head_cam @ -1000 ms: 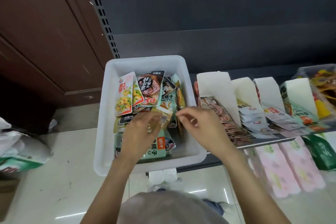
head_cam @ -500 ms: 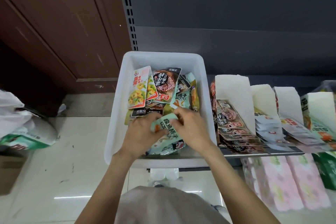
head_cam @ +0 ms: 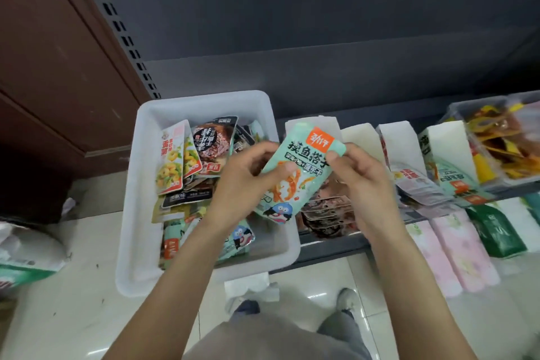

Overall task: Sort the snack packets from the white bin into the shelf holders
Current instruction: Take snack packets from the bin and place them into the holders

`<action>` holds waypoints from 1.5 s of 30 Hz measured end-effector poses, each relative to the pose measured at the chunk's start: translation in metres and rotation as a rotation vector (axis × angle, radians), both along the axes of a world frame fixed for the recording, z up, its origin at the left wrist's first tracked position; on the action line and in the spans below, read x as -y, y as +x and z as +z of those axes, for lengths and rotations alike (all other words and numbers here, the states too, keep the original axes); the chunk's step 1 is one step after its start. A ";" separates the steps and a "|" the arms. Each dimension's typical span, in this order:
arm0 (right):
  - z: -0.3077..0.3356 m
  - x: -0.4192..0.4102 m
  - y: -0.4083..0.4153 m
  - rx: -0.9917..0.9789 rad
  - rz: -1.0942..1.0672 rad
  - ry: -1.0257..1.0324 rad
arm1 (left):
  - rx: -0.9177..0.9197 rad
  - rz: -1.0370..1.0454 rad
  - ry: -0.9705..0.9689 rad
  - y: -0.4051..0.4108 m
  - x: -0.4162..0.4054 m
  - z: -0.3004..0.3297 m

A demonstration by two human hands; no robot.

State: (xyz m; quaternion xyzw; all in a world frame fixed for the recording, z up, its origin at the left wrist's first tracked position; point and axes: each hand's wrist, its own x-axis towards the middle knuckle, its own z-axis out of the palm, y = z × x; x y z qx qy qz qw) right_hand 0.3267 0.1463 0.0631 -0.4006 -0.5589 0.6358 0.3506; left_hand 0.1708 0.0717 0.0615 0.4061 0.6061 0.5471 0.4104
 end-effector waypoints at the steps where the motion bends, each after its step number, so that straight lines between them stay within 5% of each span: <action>1: 0.004 -0.006 0.018 -0.009 -0.023 0.046 | -0.071 -0.038 0.030 0.014 -0.011 0.004; 7: 0.020 -0.059 0.142 0.097 -0.021 0.386 | -0.355 -0.182 0.070 0.124 -0.082 0.002; 12: 0.004 -0.126 0.249 0.275 -0.093 0.504 | -0.518 -0.096 0.114 0.208 -0.143 0.002; 17: -0.008 -0.180 0.314 0.386 -0.201 0.586 | -0.760 0.001 -0.168 0.231 -0.195 -0.035; 28: -0.030 -0.232 0.268 0.805 -0.009 0.902 | -1.240 0.044 -0.412 0.250 -0.224 -0.072; 36: -0.066 -0.246 0.259 0.968 0.491 1.261 | -1.278 0.006 -0.442 0.254 -0.232 -0.081; 42: -0.062 -0.252 0.257 0.996 0.305 1.476 | -1.277 0.009 -0.400 0.260 -0.237 -0.078; 45: -0.067 -0.245 0.254 1.185 0.494 1.394 | -1.254 -0.001 -0.398 0.261 -0.238 -0.079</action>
